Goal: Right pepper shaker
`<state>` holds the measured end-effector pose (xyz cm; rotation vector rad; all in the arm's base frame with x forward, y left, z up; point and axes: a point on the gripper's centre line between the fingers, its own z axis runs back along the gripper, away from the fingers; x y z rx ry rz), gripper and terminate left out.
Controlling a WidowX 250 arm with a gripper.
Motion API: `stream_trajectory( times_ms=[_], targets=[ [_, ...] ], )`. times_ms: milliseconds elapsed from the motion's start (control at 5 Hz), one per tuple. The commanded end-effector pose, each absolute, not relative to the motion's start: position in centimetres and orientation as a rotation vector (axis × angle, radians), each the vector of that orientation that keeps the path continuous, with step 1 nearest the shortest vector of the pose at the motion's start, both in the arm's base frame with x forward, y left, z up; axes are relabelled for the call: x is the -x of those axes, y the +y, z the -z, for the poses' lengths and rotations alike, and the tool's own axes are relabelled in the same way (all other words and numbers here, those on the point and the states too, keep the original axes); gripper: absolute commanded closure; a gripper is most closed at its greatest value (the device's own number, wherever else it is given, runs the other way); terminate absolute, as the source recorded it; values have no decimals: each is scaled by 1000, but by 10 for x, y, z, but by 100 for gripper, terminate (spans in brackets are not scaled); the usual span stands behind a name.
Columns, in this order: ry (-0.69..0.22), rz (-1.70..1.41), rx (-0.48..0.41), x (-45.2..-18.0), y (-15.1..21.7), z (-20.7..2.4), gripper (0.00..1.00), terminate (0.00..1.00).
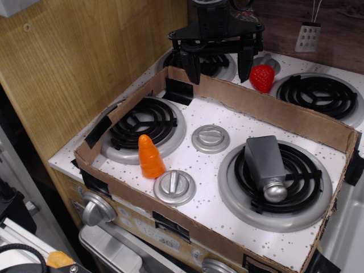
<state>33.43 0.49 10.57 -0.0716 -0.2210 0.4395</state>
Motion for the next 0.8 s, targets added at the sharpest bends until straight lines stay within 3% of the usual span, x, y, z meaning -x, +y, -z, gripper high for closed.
stream_trajectory(
  times_ms=[0,400,600],
  targets=[
    [-221,-440,72,-334,5,-106,0,0],
    [-222,-499,0,-308,-38,-114,0,0],
    [-223,-538,20,-298,-60,-110,0,0]
  ],
)
